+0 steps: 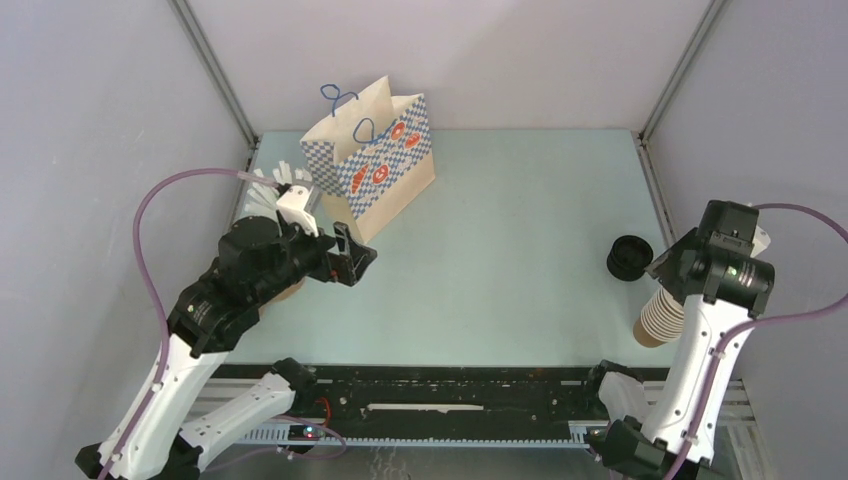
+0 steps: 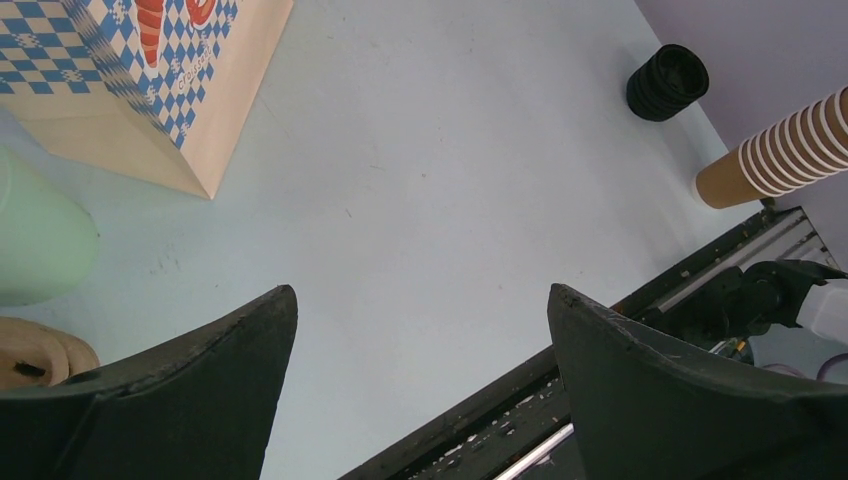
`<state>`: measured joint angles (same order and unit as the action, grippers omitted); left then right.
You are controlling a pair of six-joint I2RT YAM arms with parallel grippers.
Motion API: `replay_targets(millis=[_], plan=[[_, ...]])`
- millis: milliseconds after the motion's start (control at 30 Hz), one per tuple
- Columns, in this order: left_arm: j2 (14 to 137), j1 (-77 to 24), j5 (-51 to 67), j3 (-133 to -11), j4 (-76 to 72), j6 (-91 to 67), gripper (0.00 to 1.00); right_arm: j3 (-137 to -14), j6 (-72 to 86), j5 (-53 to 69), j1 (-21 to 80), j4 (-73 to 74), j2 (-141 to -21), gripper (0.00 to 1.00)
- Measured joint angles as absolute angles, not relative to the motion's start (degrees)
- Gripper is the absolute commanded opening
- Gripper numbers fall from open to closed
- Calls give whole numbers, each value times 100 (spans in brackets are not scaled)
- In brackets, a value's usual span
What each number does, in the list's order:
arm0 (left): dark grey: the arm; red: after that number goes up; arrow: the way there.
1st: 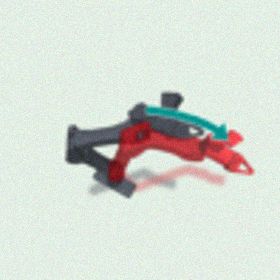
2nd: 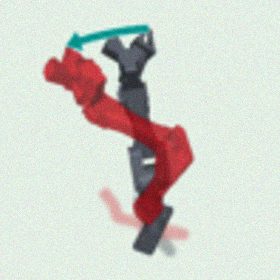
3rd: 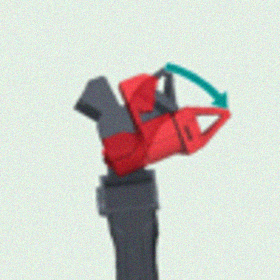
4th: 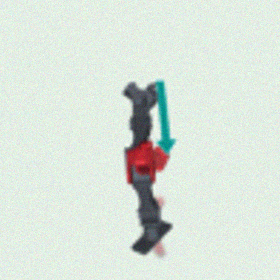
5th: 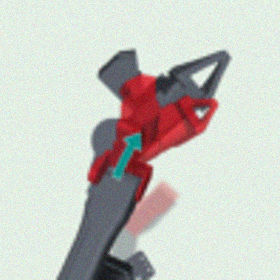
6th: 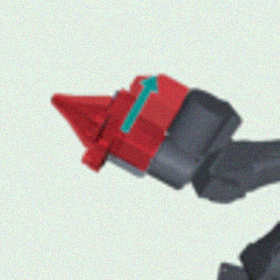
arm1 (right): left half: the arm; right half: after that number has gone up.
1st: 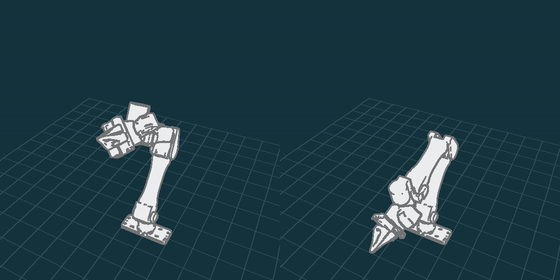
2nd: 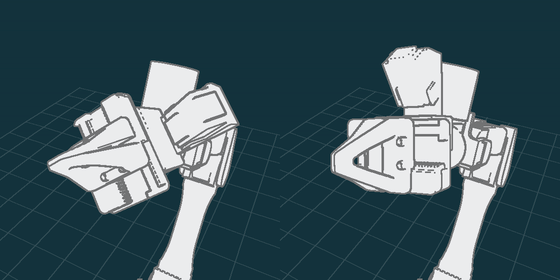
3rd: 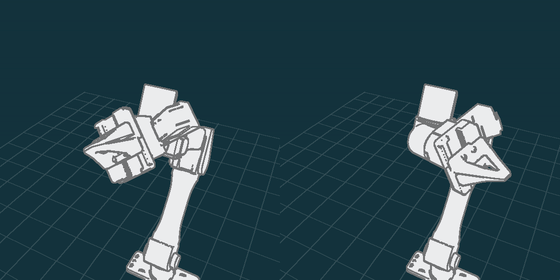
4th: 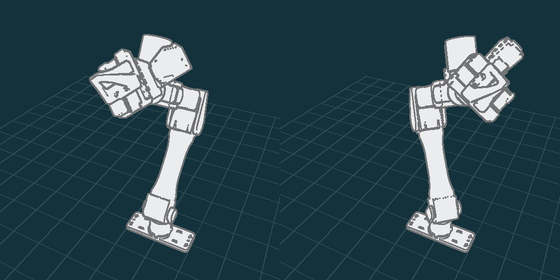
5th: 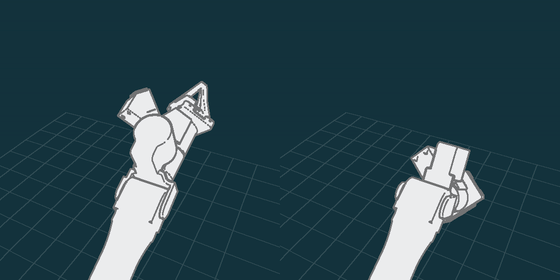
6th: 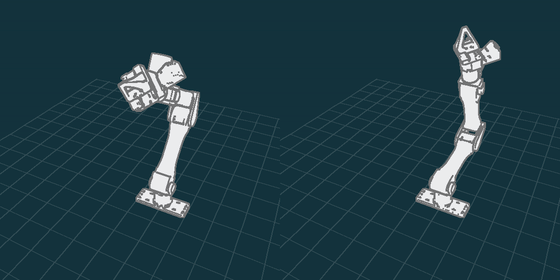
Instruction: Pack the takeout coffee
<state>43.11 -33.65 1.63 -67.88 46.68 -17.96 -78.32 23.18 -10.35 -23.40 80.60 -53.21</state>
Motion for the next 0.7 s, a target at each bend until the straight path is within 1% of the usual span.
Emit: replay_targets(millis=[100,367,700], plan=[[4294,-3365,130,-6788,4694,-1763,100,-7682,2215,-906,-2366,7824,-5520,53],[4101,-3367,49,-6770,4770,-1640,100,-7653,1973,-869,-2366,7439,-5758,39],[3889,-3813,-145,-6451,4856,-1452,100,-7644,1826,-910,-2703,7428,-5931,39]])
